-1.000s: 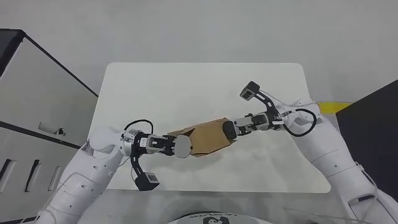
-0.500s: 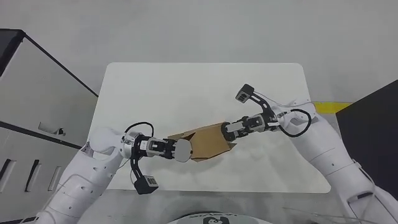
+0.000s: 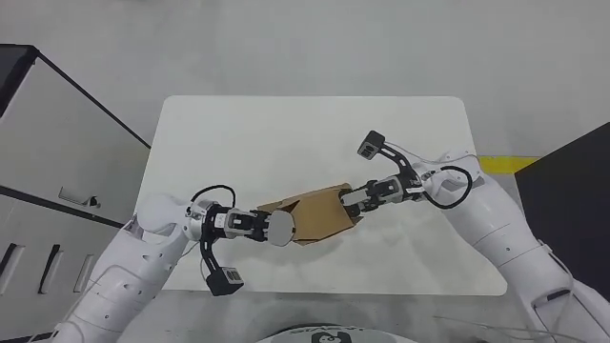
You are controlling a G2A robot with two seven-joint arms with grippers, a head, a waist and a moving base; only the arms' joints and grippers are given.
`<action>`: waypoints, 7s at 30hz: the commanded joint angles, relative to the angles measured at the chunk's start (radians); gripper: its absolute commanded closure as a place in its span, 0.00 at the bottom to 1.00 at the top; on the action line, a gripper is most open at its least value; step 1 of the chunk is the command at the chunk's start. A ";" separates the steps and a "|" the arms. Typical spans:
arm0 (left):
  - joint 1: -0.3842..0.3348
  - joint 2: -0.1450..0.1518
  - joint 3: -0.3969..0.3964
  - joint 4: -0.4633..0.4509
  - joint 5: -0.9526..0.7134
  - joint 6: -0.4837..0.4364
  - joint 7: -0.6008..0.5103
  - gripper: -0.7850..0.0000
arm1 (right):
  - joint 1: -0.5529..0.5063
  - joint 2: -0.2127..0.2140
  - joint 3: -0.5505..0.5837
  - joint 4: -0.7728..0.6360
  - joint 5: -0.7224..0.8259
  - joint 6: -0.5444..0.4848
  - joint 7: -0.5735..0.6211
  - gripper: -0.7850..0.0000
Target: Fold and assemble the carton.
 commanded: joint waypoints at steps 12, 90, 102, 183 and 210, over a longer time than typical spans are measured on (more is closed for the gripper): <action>-0.034 -0.001 0.032 0.024 -0.004 0.003 -0.014 1.00 | 0.021 -0.005 -0.030 0.015 0.010 0.000 0.000 0.81; -0.050 0.019 -0.007 -0.021 0.030 0.037 -0.217 1.00 | -0.025 -0.035 0.035 0.074 0.100 0.077 -0.212 1.00; -0.034 0.016 0.008 -0.044 0.061 -0.015 -0.344 1.00 | -0.056 -0.034 0.055 0.024 0.066 0.096 -0.268 1.00; -0.154 -0.009 0.224 -0.003 0.134 -0.117 -0.312 1.00 | -0.105 -0.067 0.116 0.016 0.019 0.120 -0.268 1.00; -0.087 0.018 0.123 -0.029 0.121 -0.089 -0.347 1.00 | -0.108 -0.062 0.152 0.033 0.022 0.129 -0.106 1.00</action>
